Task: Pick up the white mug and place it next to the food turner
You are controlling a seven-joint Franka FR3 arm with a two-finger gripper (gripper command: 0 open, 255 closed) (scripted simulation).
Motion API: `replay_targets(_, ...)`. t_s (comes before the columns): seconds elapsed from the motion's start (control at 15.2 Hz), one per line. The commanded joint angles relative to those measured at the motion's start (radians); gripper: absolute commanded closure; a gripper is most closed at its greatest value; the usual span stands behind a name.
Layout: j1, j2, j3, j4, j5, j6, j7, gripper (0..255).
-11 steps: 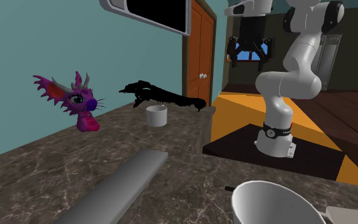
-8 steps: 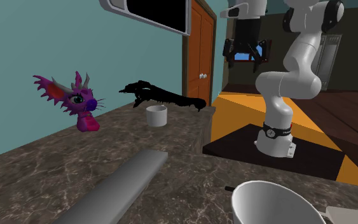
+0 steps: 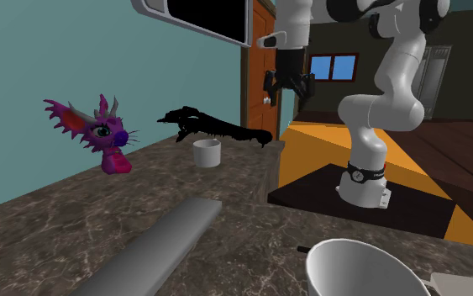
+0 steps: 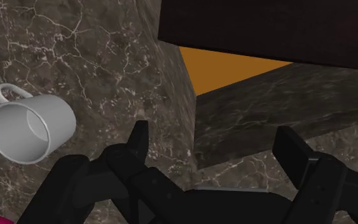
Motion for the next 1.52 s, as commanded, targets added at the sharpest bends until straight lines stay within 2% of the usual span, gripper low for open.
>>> replay_targets(0.0,-0.013,0.046,-0.045,0.002,-0.022,0.058,-0.044,0)
replay_targets(0.33,-0.031,0.185,-0.142,0.040,-0.040,0.186,-0.139,0)
replay_targets(0.59,-0.039,0.316,-0.215,0.094,-0.025,0.282,-0.225,0)
replay_targets(0.92,-0.047,0.501,-0.296,0.190,0.044,0.385,-0.351,0)
replay_targets(1.25,-0.079,0.703,-0.341,0.317,0.165,0.454,-0.495,0)
replay_targets(1.45,-0.086,0.724,-0.339,0.296,0.176,0.493,-0.502,0)
